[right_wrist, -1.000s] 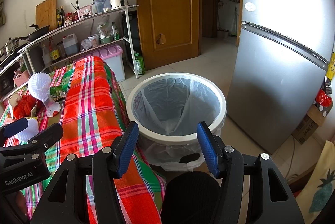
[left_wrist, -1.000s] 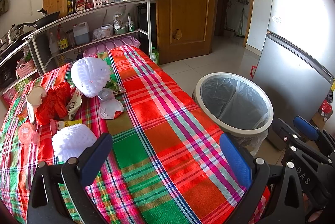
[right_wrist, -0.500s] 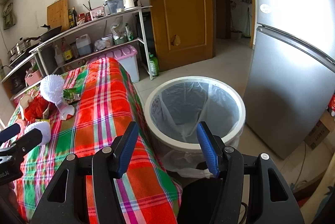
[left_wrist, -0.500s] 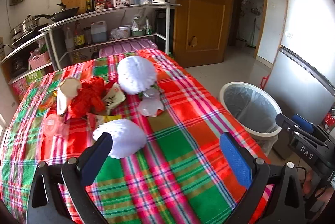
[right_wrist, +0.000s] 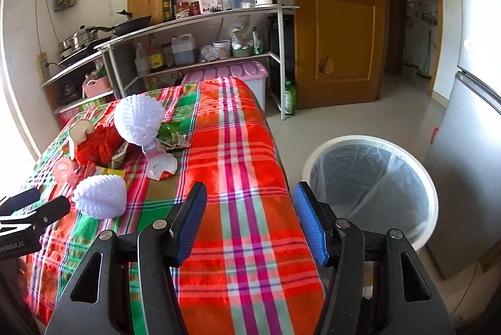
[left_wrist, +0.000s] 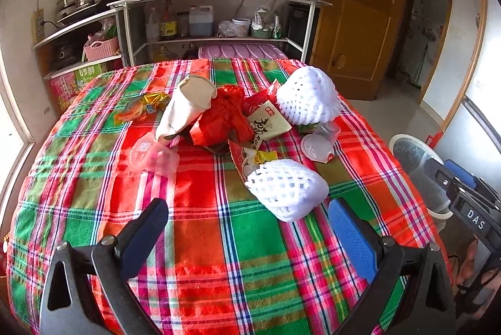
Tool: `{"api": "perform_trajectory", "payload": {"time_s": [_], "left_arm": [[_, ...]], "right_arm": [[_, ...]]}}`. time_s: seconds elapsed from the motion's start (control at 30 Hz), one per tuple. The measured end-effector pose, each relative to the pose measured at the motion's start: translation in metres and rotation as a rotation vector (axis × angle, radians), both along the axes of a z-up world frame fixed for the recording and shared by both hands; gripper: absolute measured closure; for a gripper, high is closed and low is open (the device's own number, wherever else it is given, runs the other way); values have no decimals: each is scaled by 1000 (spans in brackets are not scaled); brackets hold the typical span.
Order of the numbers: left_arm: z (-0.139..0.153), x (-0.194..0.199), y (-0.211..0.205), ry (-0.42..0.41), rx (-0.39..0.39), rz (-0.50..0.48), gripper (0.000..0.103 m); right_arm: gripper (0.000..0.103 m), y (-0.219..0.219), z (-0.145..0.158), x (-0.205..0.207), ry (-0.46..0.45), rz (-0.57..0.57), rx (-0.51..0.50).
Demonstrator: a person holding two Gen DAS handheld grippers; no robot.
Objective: Collect trash
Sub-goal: 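Move both tools over the table toward the foam nets and plastic cups, then grasp a white foam net with the left tool while the right tool grasps a clear plastic cup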
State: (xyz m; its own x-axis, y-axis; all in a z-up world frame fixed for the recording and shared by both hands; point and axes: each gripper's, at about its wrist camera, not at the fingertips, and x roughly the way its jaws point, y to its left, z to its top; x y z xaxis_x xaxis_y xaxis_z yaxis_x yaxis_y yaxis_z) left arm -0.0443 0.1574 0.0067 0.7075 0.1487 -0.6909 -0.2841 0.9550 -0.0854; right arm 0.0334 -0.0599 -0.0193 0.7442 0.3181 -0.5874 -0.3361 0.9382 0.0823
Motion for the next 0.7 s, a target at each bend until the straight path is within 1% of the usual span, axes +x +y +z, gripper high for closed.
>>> {"api": "perform_trajectory", "payload": {"time_s": [0.07,0.13,0.2,0.27,0.33,0.4,0.47,0.57,0.63,0.7], "left_arm": [[-2,8,-3,6,-12,-18,0],[-5,16,-6,20,-43,-32,0],[-9,23,-9,28,-46,-43,0],[-14,29,-8,41,-48,-38,0],[-17,31,-5,47,-55,-23,2],[-20,34,-3,50,-51,-18,3],[-24,36,0,60,-65,-19,3],[-27,38,4,70,-97,-25,6],[-28,40,4,68,-92,-35,12],[-29,42,3,71,-101,-53,22]], "right_arm": [[44,10,1,10,6,33,0],[44,18,2,18,17,52,-1],[44,26,1,26,30,83,5],[44,32,-3,35,60,103,15],[44,37,-6,43,91,122,28],[44,44,-9,48,109,161,32],[44,54,-11,54,116,187,18],[44,66,-13,59,121,236,17],[44,74,-15,61,119,270,20],[44,81,-18,63,125,284,12]]}}
